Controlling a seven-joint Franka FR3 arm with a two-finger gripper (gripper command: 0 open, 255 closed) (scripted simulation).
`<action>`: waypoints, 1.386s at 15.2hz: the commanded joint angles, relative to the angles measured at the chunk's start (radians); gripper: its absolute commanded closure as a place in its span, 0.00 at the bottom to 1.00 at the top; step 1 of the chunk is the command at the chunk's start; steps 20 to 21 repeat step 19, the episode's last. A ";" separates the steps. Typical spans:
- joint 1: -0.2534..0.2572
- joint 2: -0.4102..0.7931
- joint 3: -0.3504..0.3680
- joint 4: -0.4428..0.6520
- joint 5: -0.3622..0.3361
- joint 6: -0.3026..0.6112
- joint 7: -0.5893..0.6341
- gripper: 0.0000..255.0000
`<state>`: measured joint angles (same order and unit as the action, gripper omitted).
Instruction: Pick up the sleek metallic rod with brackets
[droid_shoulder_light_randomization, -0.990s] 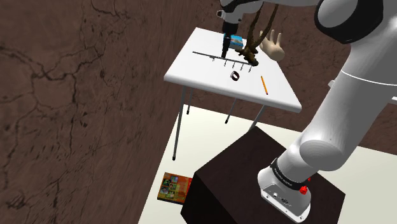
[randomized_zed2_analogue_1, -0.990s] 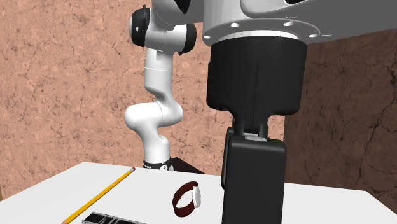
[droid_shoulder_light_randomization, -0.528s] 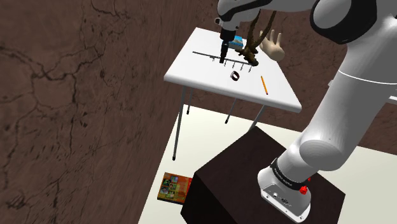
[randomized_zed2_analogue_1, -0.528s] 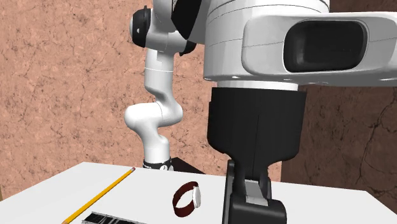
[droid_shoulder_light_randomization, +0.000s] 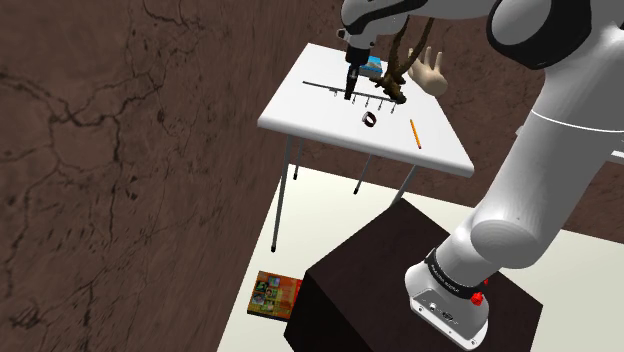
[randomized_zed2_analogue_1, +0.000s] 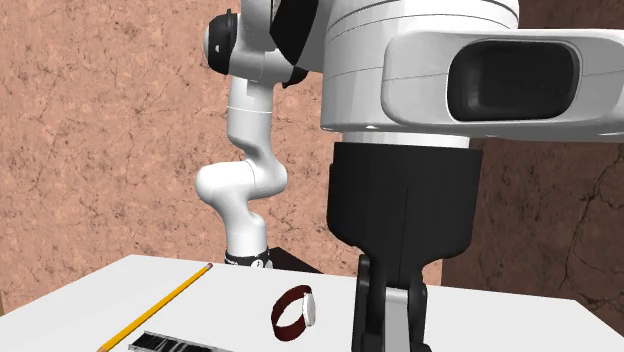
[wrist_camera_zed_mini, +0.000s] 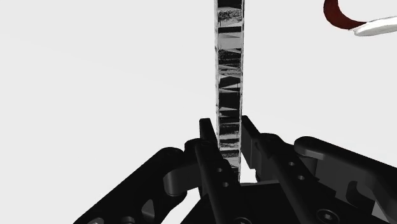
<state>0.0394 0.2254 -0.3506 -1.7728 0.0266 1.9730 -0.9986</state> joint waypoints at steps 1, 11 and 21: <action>0.000 0.000 0.000 0.000 0.000 0.000 0.000 1.00; 0.001 -0.025 -0.003 0.091 -0.010 -0.115 0.002 1.00; 0.000 -0.031 -0.004 0.167 -0.012 -0.196 0.001 1.00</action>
